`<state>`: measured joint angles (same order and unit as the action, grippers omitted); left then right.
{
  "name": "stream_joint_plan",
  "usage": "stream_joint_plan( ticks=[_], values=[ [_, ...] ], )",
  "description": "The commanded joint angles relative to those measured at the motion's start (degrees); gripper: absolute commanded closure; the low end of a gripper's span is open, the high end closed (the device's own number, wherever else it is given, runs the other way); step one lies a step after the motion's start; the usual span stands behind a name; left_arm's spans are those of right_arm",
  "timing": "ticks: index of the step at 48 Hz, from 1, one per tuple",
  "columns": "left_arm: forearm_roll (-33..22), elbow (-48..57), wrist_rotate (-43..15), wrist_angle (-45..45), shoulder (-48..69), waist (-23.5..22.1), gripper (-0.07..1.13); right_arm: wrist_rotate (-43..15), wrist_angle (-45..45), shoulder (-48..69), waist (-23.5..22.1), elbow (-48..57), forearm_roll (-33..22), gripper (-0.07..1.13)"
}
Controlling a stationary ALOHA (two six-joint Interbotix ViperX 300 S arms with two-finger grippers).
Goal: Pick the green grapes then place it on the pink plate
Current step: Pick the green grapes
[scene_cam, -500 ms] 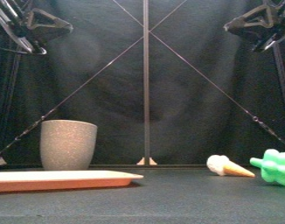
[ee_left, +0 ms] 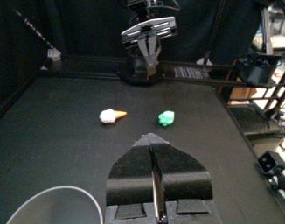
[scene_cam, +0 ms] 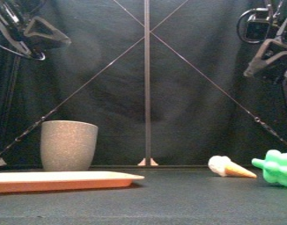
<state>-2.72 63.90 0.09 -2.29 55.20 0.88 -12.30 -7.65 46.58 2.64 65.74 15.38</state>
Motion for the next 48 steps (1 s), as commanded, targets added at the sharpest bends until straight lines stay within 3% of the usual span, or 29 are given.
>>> stream_joint_plan(
  ticks=[1,12,17,25,48],
  values=[
    [-0.09,-2.37,-0.09,-2.11,-0.09,0.88,0.96,-1.41,-0.26,-3.16,2.72,-0.62,0.62,0.76],
    [-0.18,-2.11,0.00,-2.02,-0.09,0.79,0.96,-8.35,4.83,-11.60,9.23,-1.05,2.20,0.27],
    [-0.35,-1.93,0.09,-1.93,0.00,0.88,0.96,-11.78,6.06,-15.91,12.30,-1.32,2.11,0.14],
    [-0.44,-1.67,-0.18,-0.97,0.00,0.88,0.95,-15.64,6.42,-23.82,13.10,-2.72,1.85,0.13],
    [-0.35,-2.11,-0.18,0.88,-0.09,0.44,0.95,-15.82,6.33,-42.71,11.51,-10.81,0.00,0.15]
  ],
)
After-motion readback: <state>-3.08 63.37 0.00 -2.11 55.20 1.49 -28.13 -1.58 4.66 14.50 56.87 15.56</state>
